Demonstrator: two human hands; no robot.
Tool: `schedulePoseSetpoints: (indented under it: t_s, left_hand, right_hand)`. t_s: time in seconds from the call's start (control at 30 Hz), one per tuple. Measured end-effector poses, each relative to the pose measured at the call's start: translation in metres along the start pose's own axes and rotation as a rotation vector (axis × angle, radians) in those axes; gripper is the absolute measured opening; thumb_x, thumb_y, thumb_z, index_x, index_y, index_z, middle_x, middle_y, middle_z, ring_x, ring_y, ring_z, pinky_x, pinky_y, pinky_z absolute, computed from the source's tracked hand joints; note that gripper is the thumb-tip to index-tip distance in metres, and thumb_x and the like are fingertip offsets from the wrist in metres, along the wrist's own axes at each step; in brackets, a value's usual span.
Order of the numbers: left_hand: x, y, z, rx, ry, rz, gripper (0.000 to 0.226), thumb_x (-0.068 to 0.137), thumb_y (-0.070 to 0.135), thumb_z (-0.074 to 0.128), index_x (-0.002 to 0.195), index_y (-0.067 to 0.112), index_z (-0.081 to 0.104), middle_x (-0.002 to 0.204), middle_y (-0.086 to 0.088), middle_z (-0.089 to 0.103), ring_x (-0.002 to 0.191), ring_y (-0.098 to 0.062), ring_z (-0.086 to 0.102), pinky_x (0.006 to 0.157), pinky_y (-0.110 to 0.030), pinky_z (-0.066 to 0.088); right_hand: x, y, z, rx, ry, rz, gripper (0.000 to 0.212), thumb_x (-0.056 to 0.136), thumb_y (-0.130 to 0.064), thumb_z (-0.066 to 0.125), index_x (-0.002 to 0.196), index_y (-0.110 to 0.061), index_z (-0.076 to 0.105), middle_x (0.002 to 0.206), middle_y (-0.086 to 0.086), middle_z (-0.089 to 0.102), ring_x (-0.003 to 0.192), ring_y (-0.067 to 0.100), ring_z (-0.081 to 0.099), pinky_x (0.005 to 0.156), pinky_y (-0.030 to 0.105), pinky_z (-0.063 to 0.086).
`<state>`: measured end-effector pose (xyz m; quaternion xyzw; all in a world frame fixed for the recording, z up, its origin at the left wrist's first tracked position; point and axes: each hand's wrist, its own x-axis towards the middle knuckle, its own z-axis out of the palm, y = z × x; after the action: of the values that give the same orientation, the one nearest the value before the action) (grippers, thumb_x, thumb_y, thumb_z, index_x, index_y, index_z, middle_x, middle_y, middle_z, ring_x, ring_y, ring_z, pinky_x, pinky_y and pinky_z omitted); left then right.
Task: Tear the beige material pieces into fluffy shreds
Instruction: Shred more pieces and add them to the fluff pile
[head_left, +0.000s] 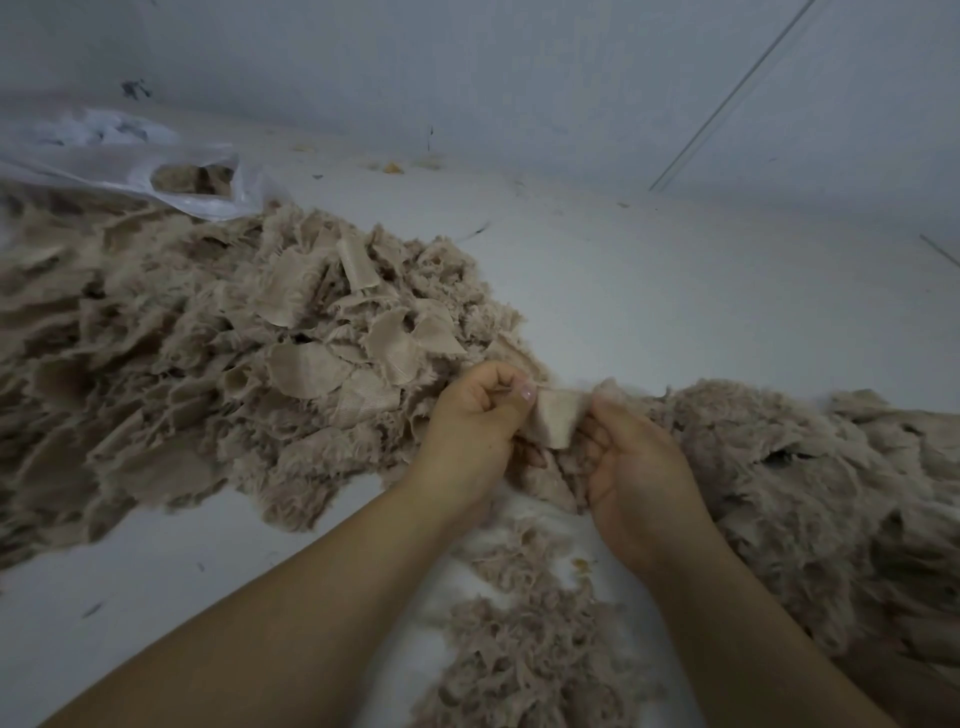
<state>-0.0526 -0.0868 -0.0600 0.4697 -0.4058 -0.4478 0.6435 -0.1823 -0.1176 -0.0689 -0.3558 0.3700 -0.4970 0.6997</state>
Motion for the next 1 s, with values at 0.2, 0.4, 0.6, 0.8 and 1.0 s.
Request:
schedulePoseSetpoints:
  t_s: [0.2, 0.4, 0.6, 0.8, 1.0]
  left_hand:
    - [-0.002, 0.000, 0.000, -0.062, -0.023, -0.039, 0.014, 0.102, 0.009, 0.047, 0.089, 0.007, 0.052, 0.062, -0.013, 0.064, 0.045, -0.024, 0.056, 0.042, -0.028, 0.047]
    - [0.003, -0.006, -0.003, 0.078, -0.016, 0.014, 0.015, 0.101, 0.012, 0.050, 0.087, 0.014, 0.054, 0.045, -0.003, 0.048, 0.035, -0.013, 0.038, 0.036, -0.021, 0.033]
    - [0.008, -0.007, -0.006, -0.014, 0.184, 0.083, 0.020, 0.094, 0.008, 0.061, 0.075, 0.012, 0.055, 0.047, 0.007, 0.048, 0.037, -0.005, 0.040, 0.038, -0.018, 0.036]
    - [0.005, 0.005, -0.010, 0.114, -0.141, -0.051, 0.015, 0.085, 0.030, 0.071, 0.076, 0.018, 0.071, 0.052, -0.002, 0.054, 0.036, -0.011, 0.040, 0.037, -0.019, 0.031]
    - [0.012, 0.020, -0.015, -0.224, -0.024, -0.136, 0.018, 0.099, 0.004, 0.049, 0.087, 0.001, 0.062, 0.058, -0.010, 0.060, 0.041, -0.017, 0.054, 0.038, -0.021, 0.038]
  right_hand:
    - [0.000, 0.002, -0.003, -0.180, 0.017, -0.073, 0.011, 0.094, -0.007, 0.065, 0.105, -0.008, 0.065, 0.075, 0.012, 0.071, 0.060, 0.019, 0.065, 0.055, 0.029, 0.056]
    - [0.001, 0.003, -0.004, -0.117, 0.033, -0.083, 0.013, 0.098, -0.005, 0.057, 0.094, -0.003, 0.069, 0.085, 0.016, 0.074, 0.080, 0.027, 0.072, 0.069, 0.036, 0.060]
    - [0.004, 0.006, -0.006, -0.088, 0.040, -0.126, 0.015, 0.099, -0.010, 0.057, 0.088, -0.008, 0.067, 0.074, 0.002, 0.069, 0.069, 0.012, 0.065, 0.064, 0.023, 0.057]
    - [0.002, 0.006, -0.007, -0.073, -0.035, -0.131, 0.010, 0.089, -0.020, 0.066, 0.084, -0.011, 0.071, 0.085, 0.014, 0.072, 0.079, 0.024, 0.071, 0.068, 0.032, 0.059]
    - [0.004, 0.007, -0.006, -0.013, 0.020, -0.117, 0.022, 0.097, -0.015, 0.059, 0.080, -0.015, 0.073, 0.065, -0.001, 0.065, 0.068, 0.010, 0.067, 0.068, 0.023, 0.058]
